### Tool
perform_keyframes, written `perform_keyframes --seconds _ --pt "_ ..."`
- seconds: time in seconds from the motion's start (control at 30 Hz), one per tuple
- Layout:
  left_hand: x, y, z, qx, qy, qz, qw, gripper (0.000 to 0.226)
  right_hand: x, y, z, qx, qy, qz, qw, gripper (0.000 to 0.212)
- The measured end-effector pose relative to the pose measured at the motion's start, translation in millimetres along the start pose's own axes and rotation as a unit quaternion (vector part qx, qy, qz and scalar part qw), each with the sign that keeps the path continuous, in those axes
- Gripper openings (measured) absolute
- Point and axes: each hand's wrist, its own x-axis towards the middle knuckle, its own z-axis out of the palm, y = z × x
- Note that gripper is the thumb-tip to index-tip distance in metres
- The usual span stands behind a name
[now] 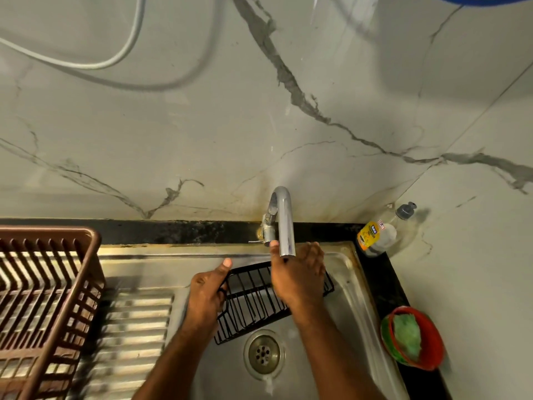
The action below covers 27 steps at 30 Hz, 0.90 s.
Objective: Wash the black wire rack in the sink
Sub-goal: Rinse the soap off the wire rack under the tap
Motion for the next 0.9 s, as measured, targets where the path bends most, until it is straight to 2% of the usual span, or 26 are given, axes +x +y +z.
perform_keyframes --seconds 0.17,0.23,0.33,0.4,0.5,0.6,0.67,0.73,0.8,0.83,0.9 --pt "-4 -2 -1 -0.037 0.008 0.016 0.999 0.047 17 19 -1 0.024 -0.024 0.096 0.995 0.095" --pt "-3 -3 3 -0.034 0.008 0.049 0.998 0.048 3 7 3 0.008 -0.014 0.069 0.997 0.095" --pt "-2 -9 9 -0.013 -0.026 0.089 0.996 0.049 -42 -31 8 0.02 -0.017 -0.032 0.999 0.096" --pt "-2 -12 9 -0.029 -0.042 0.081 0.995 0.056 -66 -48 11 0.023 -0.023 -0.072 0.997 0.09" --pt "-3 -12 5 -0.044 -0.027 0.069 0.996 0.059 -65 -48 10 0.017 -0.031 -0.082 0.996 0.091" --pt "-9 -4 5 -0.035 -0.006 0.076 0.996 0.06 -39 -27 9 0.013 -0.018 -0.045 0.999 0.098" --pt "-12 0 3 -0.035 0.017 0.049 0.998 0.054 -13 -7 5 0.009 0.001 0.005 1.0 0.096" --pt "-13 1 -4 -0.047 0.006 0.02 0.999 0.06 13 15 5 0.013 0.012 0.05 0.999 0.094" --pt "-10 -4 -15 -0.074 -0.001 -0.024 0.997 0.075 32 32 3 0.082 0.0 0.061 0.995 0.099" --pt "-9 -6 -20 -0.094 0.012 -0.054 0.994 0.069 35 40 0 0.149 -0.022 0.044 0.988 0.101" --pt "-4 -13 -30 -0.138 0.047 -0.11 0.983 0.053 35 55 -5 0.314 -0.077 0.034 0.946 0.096"
